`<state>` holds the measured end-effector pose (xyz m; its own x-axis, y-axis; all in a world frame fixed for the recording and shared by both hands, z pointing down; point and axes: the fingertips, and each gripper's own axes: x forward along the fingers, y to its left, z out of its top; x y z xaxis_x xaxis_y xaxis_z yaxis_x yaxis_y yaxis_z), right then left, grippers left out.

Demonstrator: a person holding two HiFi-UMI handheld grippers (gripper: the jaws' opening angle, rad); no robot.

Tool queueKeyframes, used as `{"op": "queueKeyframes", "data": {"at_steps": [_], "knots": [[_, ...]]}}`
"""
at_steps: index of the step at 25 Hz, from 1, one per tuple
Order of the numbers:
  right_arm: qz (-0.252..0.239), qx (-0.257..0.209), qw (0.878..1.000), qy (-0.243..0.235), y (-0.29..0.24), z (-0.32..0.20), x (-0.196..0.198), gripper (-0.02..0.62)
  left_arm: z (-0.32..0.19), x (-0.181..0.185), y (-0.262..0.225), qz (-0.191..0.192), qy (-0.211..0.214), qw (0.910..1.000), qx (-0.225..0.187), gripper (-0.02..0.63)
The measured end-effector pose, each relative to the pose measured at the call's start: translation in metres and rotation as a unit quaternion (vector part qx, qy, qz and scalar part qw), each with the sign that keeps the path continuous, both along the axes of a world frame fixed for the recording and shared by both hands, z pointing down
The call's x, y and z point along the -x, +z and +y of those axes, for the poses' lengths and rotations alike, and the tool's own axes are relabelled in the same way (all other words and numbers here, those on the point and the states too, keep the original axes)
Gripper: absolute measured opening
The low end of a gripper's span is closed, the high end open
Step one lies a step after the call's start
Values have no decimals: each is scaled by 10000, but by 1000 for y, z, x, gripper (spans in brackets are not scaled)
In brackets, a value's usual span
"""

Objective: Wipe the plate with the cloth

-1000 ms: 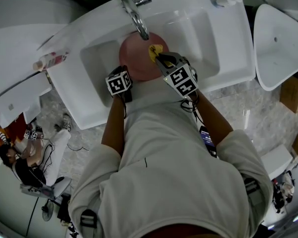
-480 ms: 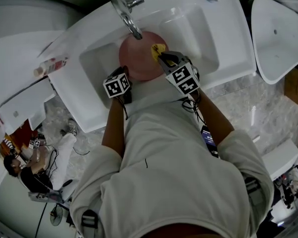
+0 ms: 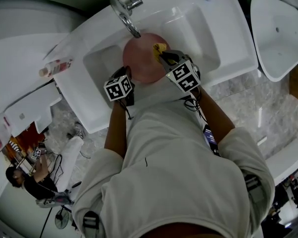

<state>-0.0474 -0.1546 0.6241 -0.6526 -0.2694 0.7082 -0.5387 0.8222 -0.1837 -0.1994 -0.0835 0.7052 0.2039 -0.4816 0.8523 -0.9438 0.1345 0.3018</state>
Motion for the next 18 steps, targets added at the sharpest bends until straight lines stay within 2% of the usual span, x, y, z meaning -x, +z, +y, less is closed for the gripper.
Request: {"op": "queueKeyframes", "data": {"at_steps": [6,18], "knots": [[138,172,9996,178,12,-15,-17,40,-14,-12,-28,-238,312,9985,-375,69],[493,667,9964,159,66,-42,-25,40,-29,-27,-54,-557,837,9932,-591,71]]}}
